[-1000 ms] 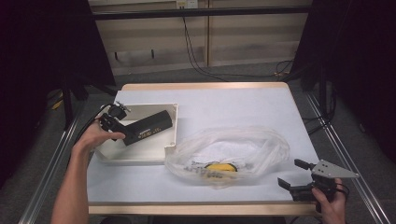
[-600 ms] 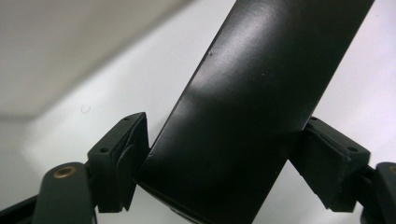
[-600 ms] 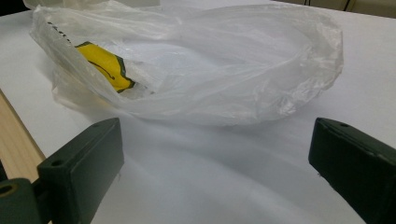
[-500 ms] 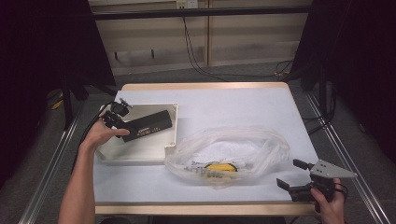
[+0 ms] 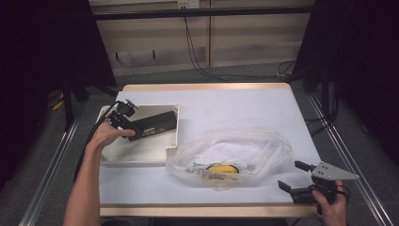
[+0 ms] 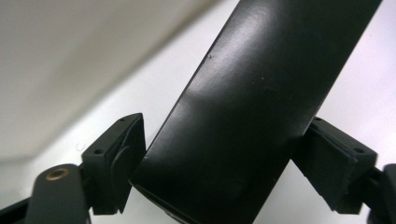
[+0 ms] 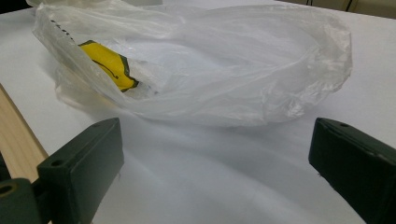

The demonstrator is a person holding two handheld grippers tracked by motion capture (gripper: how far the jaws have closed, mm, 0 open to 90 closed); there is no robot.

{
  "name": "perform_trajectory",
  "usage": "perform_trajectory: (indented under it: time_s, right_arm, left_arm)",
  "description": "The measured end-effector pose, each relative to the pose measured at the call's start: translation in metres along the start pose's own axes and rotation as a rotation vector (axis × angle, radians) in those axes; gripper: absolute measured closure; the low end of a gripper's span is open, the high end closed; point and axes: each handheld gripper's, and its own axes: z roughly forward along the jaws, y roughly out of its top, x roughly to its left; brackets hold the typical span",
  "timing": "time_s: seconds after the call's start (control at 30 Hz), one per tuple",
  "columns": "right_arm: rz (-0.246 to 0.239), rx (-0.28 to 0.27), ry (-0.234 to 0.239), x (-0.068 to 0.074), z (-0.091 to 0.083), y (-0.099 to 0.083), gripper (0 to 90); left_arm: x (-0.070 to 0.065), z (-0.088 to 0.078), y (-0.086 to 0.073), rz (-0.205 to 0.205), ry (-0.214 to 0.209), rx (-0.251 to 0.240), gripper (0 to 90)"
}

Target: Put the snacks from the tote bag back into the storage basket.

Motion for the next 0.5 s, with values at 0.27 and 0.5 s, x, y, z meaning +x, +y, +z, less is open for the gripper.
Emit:
perform_trajectory:
  time_s: [0.27,0.5]
  right_arm:
    - [0.003,-0.007,-0.002,0.0,-0.003,-0.001,2.6]
    - [0.0,-0.006,-0.003,0.0,-0.003,0.0,2.5]
  left_arm:
    - [0.002,-0.012,-0.006,-0.009,-0.019,-0.081,7.0]
    - [0.002,-0.038,-0.018,-0.047,0.028,-0.22,14.1]
